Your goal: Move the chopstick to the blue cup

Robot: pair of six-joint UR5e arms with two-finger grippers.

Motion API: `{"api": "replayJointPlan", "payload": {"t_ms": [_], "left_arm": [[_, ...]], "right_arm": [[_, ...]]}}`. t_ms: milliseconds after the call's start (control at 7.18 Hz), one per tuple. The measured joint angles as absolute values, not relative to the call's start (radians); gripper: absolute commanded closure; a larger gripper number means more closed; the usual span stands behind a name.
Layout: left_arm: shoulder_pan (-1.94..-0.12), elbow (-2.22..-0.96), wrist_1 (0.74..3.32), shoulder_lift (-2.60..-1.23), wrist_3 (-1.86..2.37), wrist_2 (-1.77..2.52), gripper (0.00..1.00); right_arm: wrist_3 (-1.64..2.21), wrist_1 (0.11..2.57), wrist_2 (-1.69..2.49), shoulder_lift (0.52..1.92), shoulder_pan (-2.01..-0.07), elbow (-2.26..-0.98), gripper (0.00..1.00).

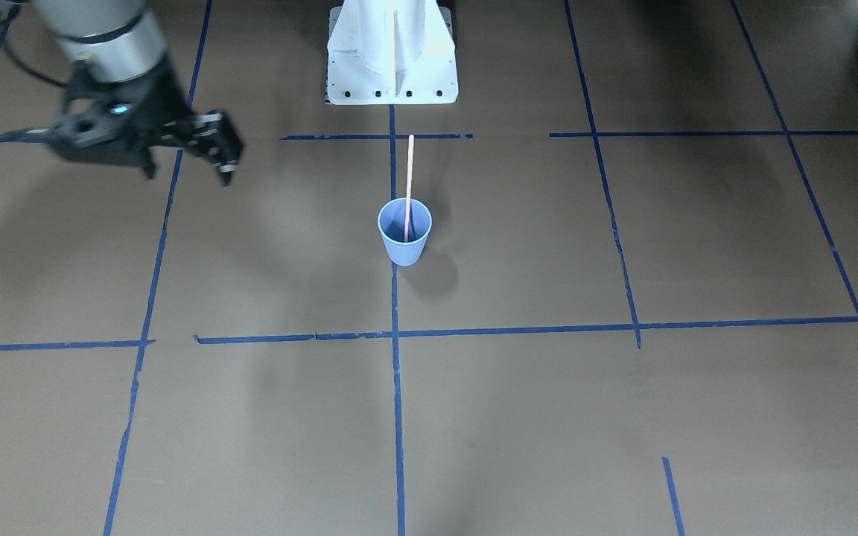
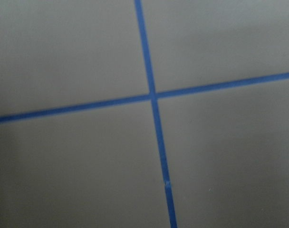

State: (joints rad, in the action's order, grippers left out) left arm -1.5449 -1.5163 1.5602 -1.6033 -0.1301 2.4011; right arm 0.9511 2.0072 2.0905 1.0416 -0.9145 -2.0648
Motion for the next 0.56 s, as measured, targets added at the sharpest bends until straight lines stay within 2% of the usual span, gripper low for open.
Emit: {"api": "replayJointPlan", "payload": {"t_ms": [557], "left_arm": [[-1.546,-1.522,1.559,-1.598,-0.076,2.403,0.00]], "right_arm": [[0.438,2.005,2.264,1.267,-1.216,-1.987,0.00]]}}
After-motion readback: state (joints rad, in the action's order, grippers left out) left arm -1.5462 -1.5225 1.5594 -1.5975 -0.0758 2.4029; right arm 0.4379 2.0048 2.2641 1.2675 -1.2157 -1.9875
